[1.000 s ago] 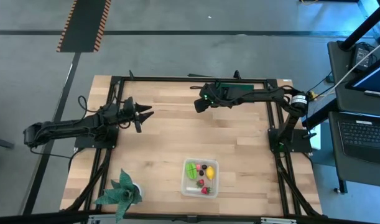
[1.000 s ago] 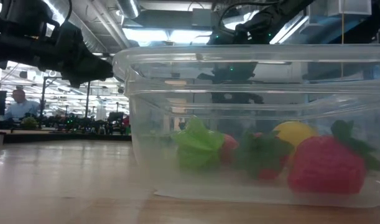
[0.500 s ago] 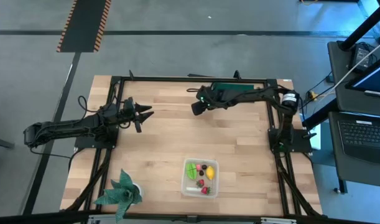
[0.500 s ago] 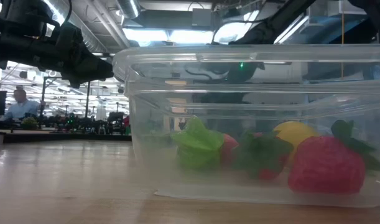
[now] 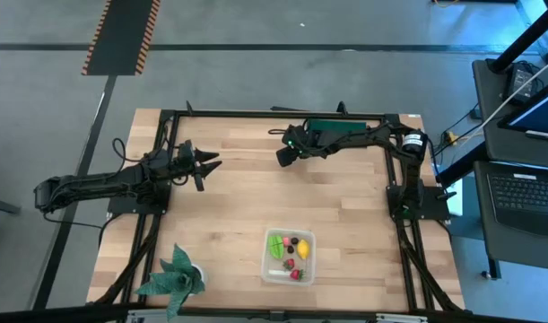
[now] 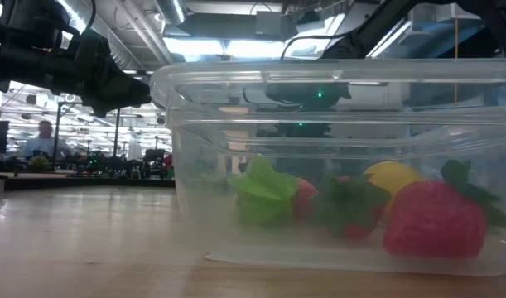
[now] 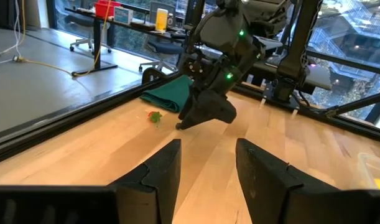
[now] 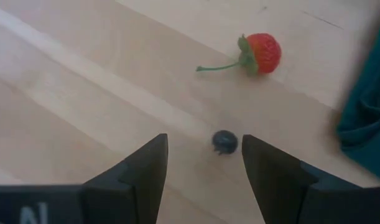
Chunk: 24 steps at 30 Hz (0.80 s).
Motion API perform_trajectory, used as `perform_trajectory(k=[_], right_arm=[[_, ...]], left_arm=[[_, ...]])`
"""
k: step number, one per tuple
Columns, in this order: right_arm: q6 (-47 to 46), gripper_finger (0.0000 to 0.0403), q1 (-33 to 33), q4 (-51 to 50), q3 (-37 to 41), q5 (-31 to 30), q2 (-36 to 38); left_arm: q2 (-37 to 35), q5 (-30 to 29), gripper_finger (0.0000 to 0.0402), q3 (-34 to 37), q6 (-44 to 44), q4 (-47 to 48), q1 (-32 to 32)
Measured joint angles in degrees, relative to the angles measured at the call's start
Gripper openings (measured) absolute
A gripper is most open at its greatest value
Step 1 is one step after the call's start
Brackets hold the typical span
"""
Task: Pick and placing Produce into tupperware
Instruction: Put the blueberry into the transparent bin
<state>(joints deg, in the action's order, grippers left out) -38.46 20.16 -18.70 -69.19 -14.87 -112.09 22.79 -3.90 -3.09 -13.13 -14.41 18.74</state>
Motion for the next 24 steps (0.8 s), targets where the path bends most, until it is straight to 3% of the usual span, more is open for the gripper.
perform_trajectory(k=[24], right_arm=[[0.1, 0.0208, 0.7, 0.9, -0.1, -0.5, -3.2]], left_arm=[[0.0, 0.0, 0.0154, 0.0, 0.0, 0.0, 0.0]])
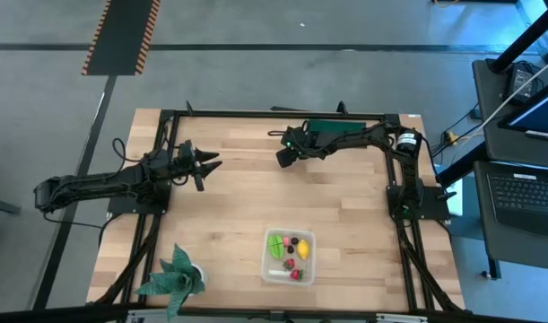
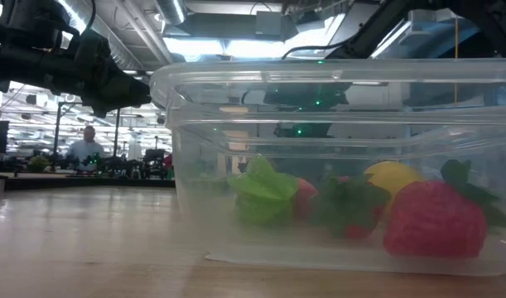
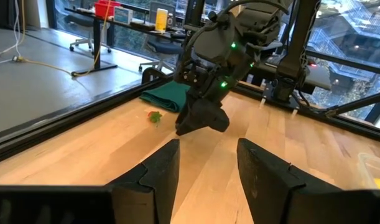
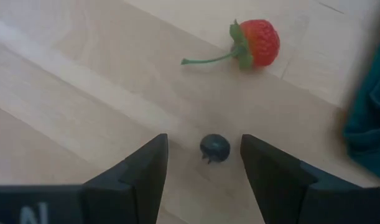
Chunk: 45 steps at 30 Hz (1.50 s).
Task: Pick and placing Produce into tupperware
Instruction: Put the blueberry into the transparent bin
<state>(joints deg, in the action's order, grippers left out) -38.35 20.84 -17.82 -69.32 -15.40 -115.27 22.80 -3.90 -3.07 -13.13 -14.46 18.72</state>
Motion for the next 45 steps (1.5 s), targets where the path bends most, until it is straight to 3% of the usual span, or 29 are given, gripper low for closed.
perform_trajectory(k=[10, 26, 40, 45], right_arm=[[-0.4, 0.0201, 0.0, -0.2, 0.0, 0.1, -0.3], [0.1, 0.0069, 0.1, -0.4, 0.0, 0.2, -0.4], [2.7, 0.0062, 0.0, -0.3, 0.1, 0.3, -0.3], [6.0, 0.0062, -0.3, -5.6, -2.7, 3.3, 0.3]], left_arm=[[0.0, 0.0, 0.0140, 0.0, 0.0, 0.0, 0.0], [0.0, 0.0, 0.0155, 0.0, 0.0, 0.0, 0.0], [0.0, 0.0, 0.0140, 0.0, 0.0, 0.0, 0.0], [0.0, 0.0, 0.0144, 0.0, -0.3, 0.0, 0.0]])
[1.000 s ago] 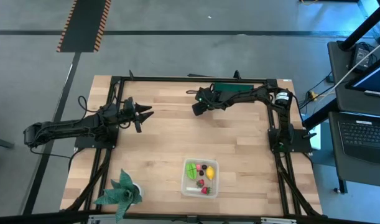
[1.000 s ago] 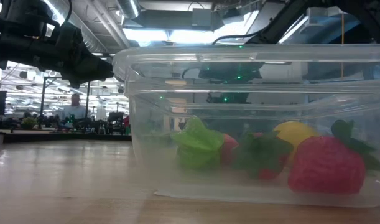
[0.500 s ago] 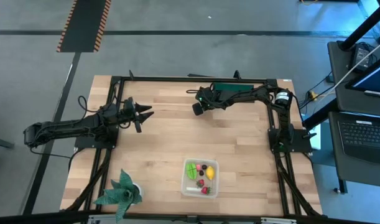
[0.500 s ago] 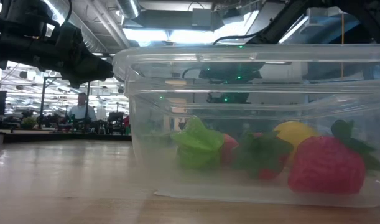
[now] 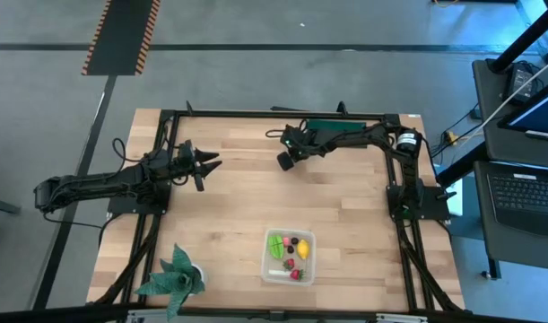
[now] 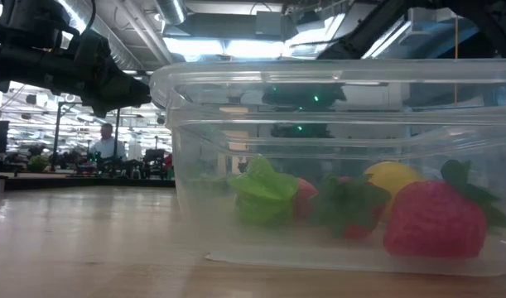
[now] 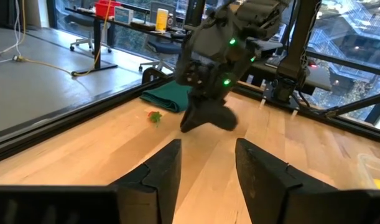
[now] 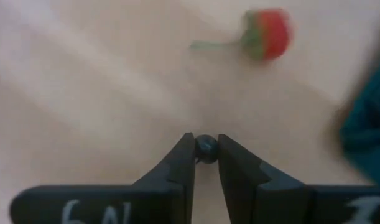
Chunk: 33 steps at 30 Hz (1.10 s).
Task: Pick and placing Produce into tupperware
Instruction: Put the blueberry into the transparent bin
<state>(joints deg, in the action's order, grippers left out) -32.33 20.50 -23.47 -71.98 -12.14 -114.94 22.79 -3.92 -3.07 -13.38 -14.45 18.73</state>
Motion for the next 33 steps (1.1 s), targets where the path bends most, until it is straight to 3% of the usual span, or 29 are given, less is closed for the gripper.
perform_trajectory(k=[9, 20, 27, 33], right_arm=[[11.4, 0.0062, -2.7, -13.0, -10.9, 6.7, 5.7], [25.0, 0.0062, -10.8, -32.5, -27.2, 11.9, 18.3], [27.0, 0.0062, -18.5, -34.6, -27.9, 13.7, 26.9], [31.1, 0.0062, -24.8, -36.7, -27.0, 13.8, 27.9]], left_arm=[[0.0, 0.0, 0.0154, 0.0, -1.6, -0.3, 0.0], [0.0, 0.0, 0.0142, 0.0, -1.5, -0.4, 0.0], [0.0, 0.0, 0.0142, 0.0, -1.5, -0.3, 0.0], [0.0, 0.0, 0.0151, 0.0, -1.5, -0.2, 0.0]])
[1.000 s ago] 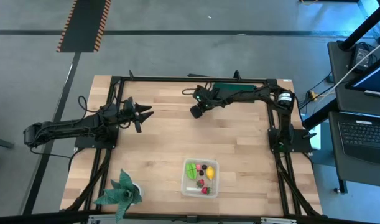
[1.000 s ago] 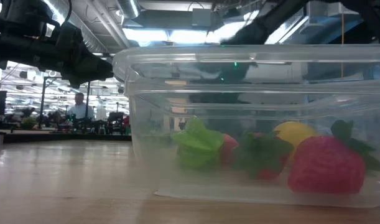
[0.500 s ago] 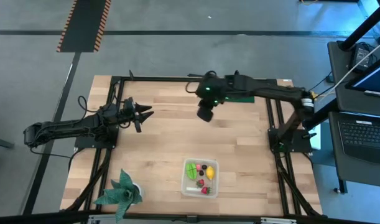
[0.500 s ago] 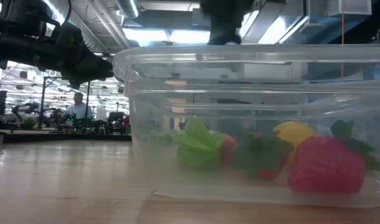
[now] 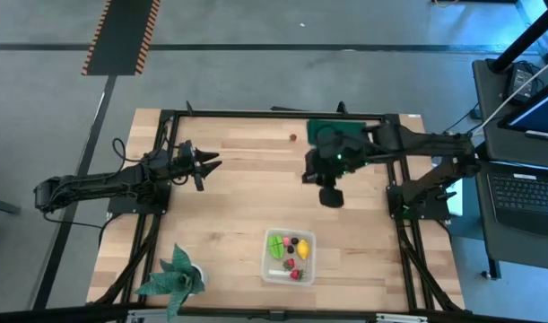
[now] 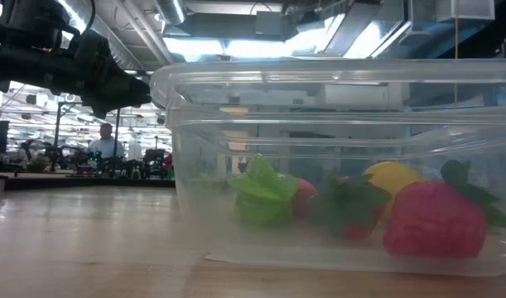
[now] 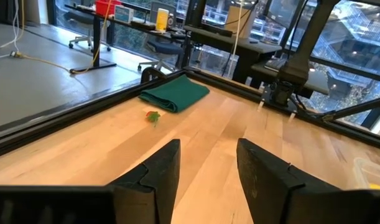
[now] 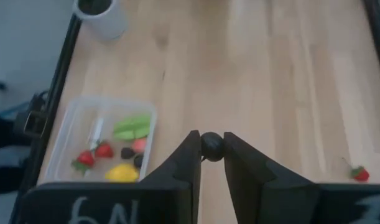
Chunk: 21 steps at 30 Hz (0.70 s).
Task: Pick and placing Produce into tupperware
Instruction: Put the blueberry into the transparent bin
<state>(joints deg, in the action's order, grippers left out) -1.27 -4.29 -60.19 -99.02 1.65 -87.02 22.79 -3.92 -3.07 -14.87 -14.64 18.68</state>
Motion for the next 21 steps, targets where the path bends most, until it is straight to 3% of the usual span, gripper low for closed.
perform_trajectory(k=[12, 21], right_arm=[[2.3, 0.0062, -9.4, -1.8, 0.1, -2.6, -12.5], [3.5, 0.0062, -14.4, 4.0, 0.1, -1.0, -24.9]], left_arm=[[0.0, 0.3, 0.0145, 0.0, 0.0, 0.0, 0.0], [0.0, 0.4, 0.0140, 0.0, 0.3, 0.0, 0.0]])
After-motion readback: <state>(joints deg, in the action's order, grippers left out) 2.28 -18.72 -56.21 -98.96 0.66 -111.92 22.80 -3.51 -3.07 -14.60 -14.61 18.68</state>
